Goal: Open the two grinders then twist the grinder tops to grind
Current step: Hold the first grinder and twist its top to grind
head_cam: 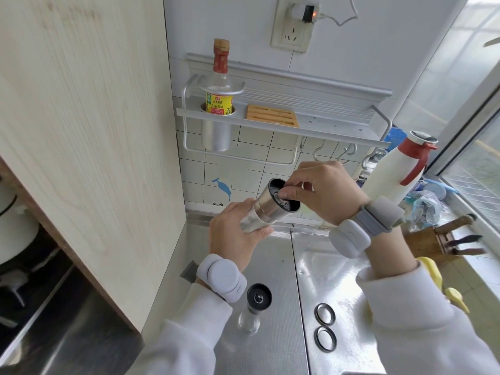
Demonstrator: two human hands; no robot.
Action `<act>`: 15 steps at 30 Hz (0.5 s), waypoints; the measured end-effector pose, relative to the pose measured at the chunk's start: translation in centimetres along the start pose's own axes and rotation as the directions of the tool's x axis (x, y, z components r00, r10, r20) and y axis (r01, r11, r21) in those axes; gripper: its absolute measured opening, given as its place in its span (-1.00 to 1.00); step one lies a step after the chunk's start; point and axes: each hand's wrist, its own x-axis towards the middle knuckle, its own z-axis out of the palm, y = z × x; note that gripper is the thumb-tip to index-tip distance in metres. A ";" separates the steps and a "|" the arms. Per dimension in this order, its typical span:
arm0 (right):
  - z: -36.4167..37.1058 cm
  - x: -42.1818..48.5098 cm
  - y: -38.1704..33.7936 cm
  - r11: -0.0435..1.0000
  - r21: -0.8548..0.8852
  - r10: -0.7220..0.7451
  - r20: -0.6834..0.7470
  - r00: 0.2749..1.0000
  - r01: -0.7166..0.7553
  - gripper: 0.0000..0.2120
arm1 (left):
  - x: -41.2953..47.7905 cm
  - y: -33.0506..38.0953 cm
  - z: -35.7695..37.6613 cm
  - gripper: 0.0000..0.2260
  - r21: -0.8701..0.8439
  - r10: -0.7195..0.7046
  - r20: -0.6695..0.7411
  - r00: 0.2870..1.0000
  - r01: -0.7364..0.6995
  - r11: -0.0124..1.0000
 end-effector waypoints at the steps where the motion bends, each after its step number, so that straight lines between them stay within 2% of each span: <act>1: 0.1 0.0 0.0 1.000 0.000 0.001 -0.003 1.000 -0.001 -0.76 | 0.0 0.0 0.0 -0.67 0.003 0.003 0.002 1.000 -0.003 1.000; 6: 0.2 -0.2 0.1 1.000 0.010 -0.011 -0.021 1.000 0.011 -0.71 | 0.1 -0.1 0.0 -0.69 -0.005 0.006 -0.002 1.000 -0.006 1.000; 10: -0.4 -0.3 0.5 0.999 0.049 -0.019 -0.041 0.999 0.021 -0.84 | 0.2 -0.3 -0.1 -0.71 -0.016 -0.011 -0.009 1.000 0.011 1.000; 13: -0.6 -0.2 0.5 0.997 0.068 -0.032 0.023 0.999 0.030 -0.77 | 0.2 -0.2 -0.1 -0.71 -0.009 -0.015 -0.012 1.000 0.015 1.000; 15: -0.4 -0.1 0.4 0.997 0.066 -0.035 0.042 0.998 0.032 -0.79 | 0.2 -0.2 -0.1 -0.71 -0.013 -0.017 -0.012 1.000 0.017 1.000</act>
